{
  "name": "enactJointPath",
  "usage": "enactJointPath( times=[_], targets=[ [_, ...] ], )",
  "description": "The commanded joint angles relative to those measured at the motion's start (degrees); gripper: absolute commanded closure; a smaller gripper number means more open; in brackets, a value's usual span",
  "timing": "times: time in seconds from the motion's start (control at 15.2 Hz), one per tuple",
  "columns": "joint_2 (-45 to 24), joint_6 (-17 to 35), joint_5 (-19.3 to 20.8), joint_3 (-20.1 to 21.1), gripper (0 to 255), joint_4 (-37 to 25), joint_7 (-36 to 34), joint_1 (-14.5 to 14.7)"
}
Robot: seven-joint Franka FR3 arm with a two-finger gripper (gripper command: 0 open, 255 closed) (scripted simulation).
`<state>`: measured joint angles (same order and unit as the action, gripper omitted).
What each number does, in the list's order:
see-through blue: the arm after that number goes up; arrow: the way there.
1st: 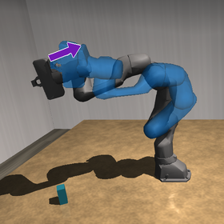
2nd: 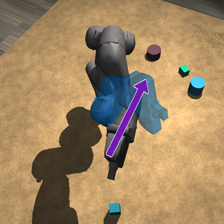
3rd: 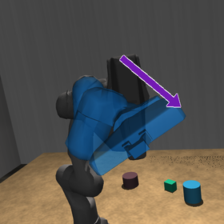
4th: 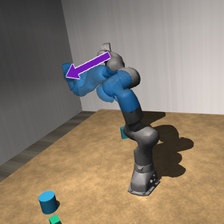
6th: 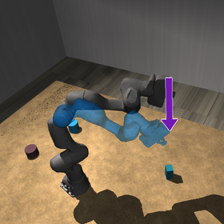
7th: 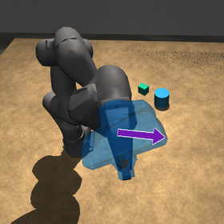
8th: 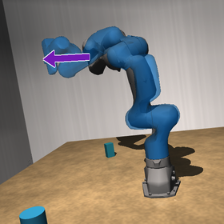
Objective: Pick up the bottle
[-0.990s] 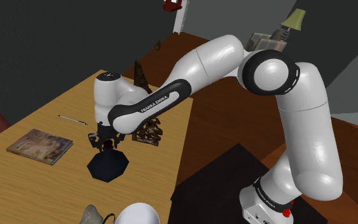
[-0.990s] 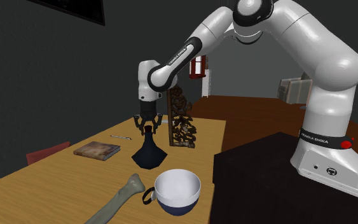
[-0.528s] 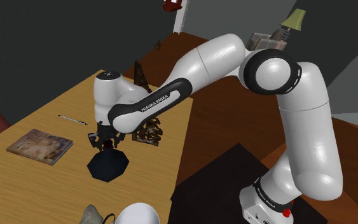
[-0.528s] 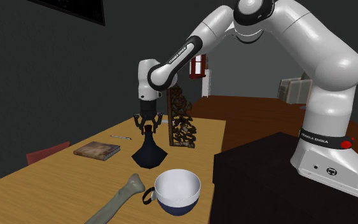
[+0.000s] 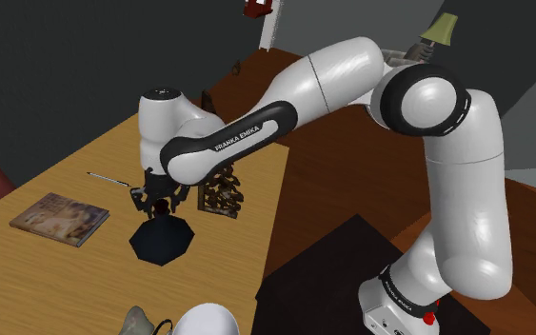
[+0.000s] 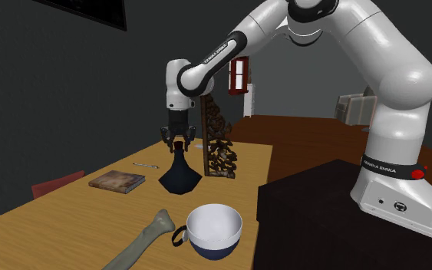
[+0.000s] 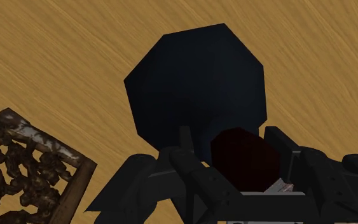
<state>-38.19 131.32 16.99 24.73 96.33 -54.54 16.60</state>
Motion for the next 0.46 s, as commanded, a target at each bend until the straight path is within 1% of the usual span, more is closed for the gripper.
enactJointPath(
  times=[0.0,0.26,0.4],
  targets=[
    [0.95,-1.10,-0.44,0.36,255,-0.30,0.28,-0.25],
    [2.78,-3.19,-1.29,1.03,255,-0.62,0.72,-0.69],
    [2.85,-3.27,-1.32,1.06,255,-0.64,0.74,-0.71]
  ],
)
